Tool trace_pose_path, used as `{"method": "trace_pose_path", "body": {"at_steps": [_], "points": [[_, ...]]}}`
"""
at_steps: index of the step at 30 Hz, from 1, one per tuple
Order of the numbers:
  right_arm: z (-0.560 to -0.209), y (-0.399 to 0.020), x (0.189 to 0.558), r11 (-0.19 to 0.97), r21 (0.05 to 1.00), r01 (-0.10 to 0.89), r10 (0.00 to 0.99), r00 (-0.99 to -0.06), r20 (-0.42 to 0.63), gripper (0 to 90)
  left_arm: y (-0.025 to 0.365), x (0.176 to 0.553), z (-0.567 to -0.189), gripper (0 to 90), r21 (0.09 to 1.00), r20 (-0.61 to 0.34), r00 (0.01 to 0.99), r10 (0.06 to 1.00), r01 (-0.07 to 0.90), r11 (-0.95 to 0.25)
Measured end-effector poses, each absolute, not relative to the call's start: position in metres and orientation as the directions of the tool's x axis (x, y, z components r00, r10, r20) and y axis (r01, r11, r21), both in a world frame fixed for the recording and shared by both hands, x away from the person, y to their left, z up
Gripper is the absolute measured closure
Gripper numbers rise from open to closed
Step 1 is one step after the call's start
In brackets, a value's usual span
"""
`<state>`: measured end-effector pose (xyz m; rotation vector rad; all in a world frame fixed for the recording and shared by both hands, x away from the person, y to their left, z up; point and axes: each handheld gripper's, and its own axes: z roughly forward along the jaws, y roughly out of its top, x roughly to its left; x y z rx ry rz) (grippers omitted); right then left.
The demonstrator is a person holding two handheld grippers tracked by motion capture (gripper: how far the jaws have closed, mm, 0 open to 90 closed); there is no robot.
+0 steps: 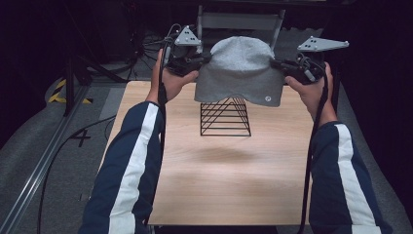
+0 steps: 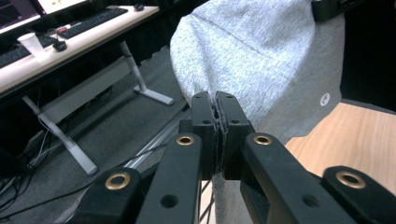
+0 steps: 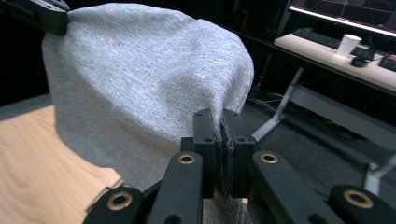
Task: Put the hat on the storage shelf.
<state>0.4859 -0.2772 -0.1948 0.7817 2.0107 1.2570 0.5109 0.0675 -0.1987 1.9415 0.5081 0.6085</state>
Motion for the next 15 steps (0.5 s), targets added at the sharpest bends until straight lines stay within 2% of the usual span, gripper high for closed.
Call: {"method": "trace_pose_path", "body": {"at_steps": [4,15], "points": [[-0.196,-0.275,0.495,0.354,0.922,0.154,0.763,-0.618,-0.190,86.0,0.069,0.520,-0.201,87.4,0.920,0.161,0.777,0.609,0.105,-0.377],[-0.202,-0.266,0.510,0.364,0.916,0.170,0.757,-0.626,-0.184,86.0,0.070,0.534,-0.209,87.4,0.915,0.141,0.781,0.609,0.132,-0.381]]}}
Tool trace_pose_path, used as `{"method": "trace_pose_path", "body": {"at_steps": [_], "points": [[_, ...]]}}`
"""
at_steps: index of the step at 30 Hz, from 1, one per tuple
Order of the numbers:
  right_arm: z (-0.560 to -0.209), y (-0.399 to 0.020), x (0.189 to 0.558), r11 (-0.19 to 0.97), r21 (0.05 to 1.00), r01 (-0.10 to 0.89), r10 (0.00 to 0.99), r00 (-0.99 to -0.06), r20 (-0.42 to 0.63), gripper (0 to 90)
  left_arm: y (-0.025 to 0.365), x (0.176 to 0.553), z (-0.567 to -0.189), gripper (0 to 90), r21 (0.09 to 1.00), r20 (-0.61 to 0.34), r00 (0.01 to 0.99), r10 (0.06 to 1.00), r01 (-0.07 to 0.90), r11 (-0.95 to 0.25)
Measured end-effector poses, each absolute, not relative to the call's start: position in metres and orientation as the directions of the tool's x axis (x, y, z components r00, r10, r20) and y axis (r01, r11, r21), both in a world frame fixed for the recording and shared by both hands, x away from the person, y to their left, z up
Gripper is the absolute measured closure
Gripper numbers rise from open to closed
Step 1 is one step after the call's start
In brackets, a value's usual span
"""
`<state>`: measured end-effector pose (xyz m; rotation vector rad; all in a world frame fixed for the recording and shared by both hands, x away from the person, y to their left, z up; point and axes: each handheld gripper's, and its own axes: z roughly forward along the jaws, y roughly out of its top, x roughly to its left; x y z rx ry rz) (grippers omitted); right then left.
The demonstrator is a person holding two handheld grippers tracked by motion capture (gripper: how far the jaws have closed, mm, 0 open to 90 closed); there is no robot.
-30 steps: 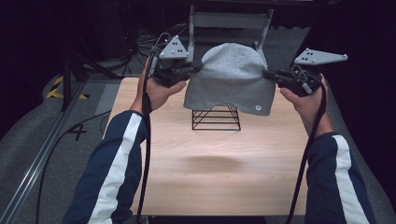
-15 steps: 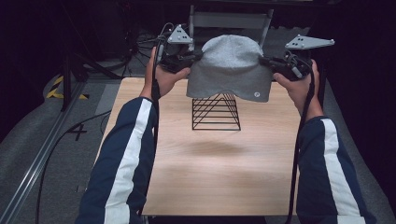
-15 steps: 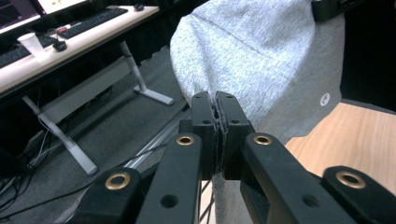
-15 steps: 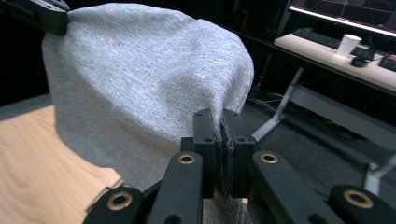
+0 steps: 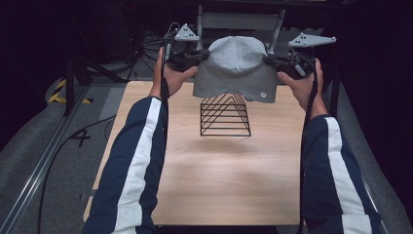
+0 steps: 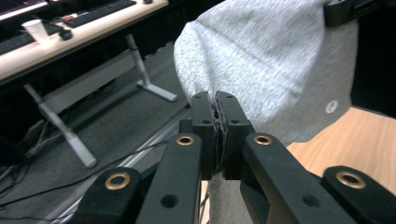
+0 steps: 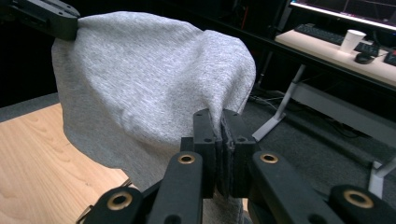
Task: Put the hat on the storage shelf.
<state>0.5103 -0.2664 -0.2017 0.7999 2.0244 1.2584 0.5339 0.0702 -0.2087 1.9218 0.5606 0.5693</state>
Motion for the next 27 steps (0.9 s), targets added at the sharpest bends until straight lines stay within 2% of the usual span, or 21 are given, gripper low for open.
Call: {"method": "trace_pose_path", "body": {"at_steps": [19,27], "points": [[-0.216,-0.267,0.494,0.385,0.910,0.152,0.719,-0.668,-0.192,85.9,0.082,0.517,-0.221,87.4,0.927,0.117,0.806,0.581,0.121,-0.354],[-0.215,-0.270,0.487,0.375,0.916,0.139,0.712,-0.676,-0.189,85.9,0.086,0.506,-0.215,87.4,0.935,0.122,0.816,0.565,0.097,-0.342]]}}
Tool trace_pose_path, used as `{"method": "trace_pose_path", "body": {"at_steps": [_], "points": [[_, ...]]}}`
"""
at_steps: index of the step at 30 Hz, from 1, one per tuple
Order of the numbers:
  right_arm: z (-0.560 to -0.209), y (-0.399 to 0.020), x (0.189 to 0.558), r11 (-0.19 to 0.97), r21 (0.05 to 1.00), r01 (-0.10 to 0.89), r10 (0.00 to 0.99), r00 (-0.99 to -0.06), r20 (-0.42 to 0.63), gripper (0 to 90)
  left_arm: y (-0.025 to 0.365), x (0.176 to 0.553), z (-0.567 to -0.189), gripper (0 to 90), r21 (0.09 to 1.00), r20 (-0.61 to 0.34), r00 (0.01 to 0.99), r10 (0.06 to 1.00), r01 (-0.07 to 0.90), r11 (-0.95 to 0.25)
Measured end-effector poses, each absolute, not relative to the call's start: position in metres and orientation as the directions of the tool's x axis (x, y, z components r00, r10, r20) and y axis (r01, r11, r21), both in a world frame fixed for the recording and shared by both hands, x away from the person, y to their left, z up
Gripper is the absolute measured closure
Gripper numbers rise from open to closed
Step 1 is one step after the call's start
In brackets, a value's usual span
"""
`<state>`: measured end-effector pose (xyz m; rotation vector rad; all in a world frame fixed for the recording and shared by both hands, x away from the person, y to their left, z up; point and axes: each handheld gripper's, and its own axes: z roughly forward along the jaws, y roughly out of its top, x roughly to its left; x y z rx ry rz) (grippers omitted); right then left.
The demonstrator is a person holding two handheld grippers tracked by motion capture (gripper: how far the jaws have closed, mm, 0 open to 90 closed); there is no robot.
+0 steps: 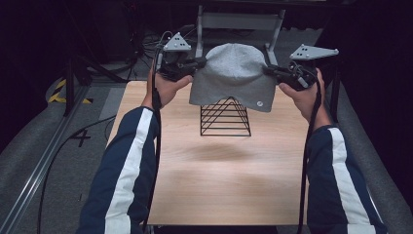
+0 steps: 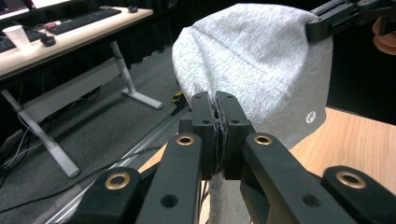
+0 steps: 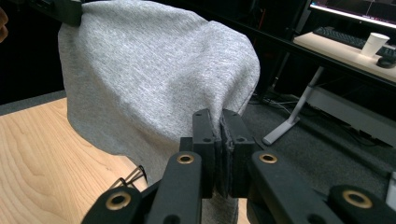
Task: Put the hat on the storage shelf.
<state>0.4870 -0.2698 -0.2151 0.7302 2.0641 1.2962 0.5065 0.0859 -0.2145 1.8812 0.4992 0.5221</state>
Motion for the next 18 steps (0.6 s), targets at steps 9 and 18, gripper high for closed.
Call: {"method": "trace_pose_path", "body": {"at_steps": [9,18], "points": [[-0.213,-0.269,0.479,0.397,0.909,0.130,0.705,-0.677,-0.211,85.9,0.088,0.495,-0.212,87.4,0.939,0.129,0.827,0.546,0.075,-0.336],[-0.217,-0.268,0.477,0.422,0.896,0.137,0.699,-0.678,-0.226,85.9,0.084,0.493,-0.223,87.3,0.925,0.136,0.834,0.535,0.087,-0.371]]}}
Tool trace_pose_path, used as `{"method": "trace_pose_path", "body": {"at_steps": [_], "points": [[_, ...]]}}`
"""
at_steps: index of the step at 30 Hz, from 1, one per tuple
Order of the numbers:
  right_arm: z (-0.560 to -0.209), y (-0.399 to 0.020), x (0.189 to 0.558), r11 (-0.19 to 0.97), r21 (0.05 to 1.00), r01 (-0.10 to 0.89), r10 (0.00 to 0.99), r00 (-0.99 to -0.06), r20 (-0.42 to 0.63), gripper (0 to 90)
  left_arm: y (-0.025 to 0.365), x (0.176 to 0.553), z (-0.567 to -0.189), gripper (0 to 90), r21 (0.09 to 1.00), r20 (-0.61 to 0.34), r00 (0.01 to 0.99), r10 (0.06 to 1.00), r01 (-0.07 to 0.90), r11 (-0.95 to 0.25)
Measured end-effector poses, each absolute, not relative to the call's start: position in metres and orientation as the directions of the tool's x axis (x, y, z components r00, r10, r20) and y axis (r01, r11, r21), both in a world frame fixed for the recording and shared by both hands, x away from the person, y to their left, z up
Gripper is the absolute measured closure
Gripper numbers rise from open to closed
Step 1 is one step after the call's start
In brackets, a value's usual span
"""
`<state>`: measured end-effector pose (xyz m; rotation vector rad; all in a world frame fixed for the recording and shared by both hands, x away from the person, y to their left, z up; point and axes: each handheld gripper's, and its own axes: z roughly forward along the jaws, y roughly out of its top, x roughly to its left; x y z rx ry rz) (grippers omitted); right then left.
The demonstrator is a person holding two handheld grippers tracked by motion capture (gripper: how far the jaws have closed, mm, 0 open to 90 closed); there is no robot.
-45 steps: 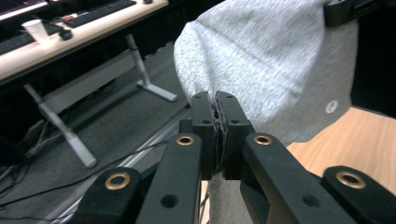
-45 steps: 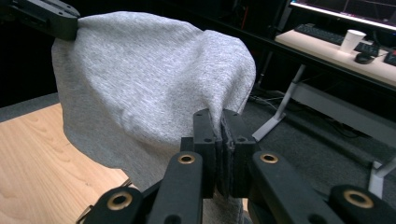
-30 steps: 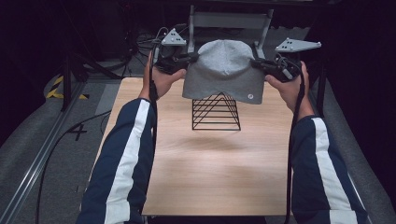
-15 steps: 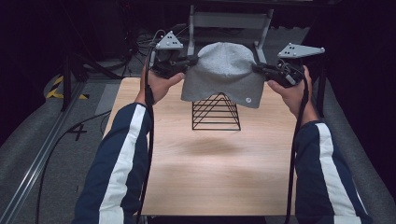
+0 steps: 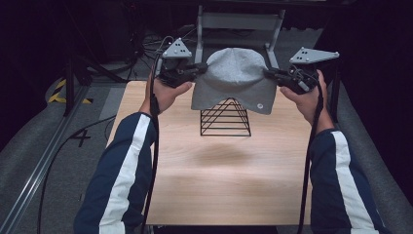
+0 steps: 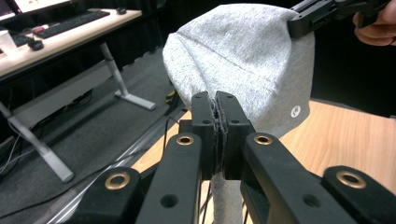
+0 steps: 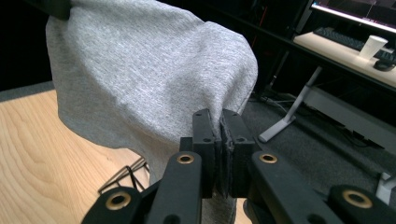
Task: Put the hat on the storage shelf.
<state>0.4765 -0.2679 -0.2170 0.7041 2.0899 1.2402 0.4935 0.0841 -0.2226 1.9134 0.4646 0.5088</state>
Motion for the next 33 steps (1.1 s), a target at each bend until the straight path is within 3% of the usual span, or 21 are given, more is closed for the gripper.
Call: {"method": "trace_pose_path", "body": {"at_steps": [26,33], "points": [[-0.303,-0.256,0.496,0.463,0.849,0.254,0.679,-0.718,-0.155,85.8,0.072,0.514,-0.308,89.2,0.900,0.040,0.837,0.545,0.207,-0.384],[-0.327,-0.260,0.496,0.448,0.845,0.291,0.687,-0.718,-0.116,85.7,0.087,0.511,-0.349,72.9,0.900,-0.023,0.841,0.541,0.253,-0.356]]}}
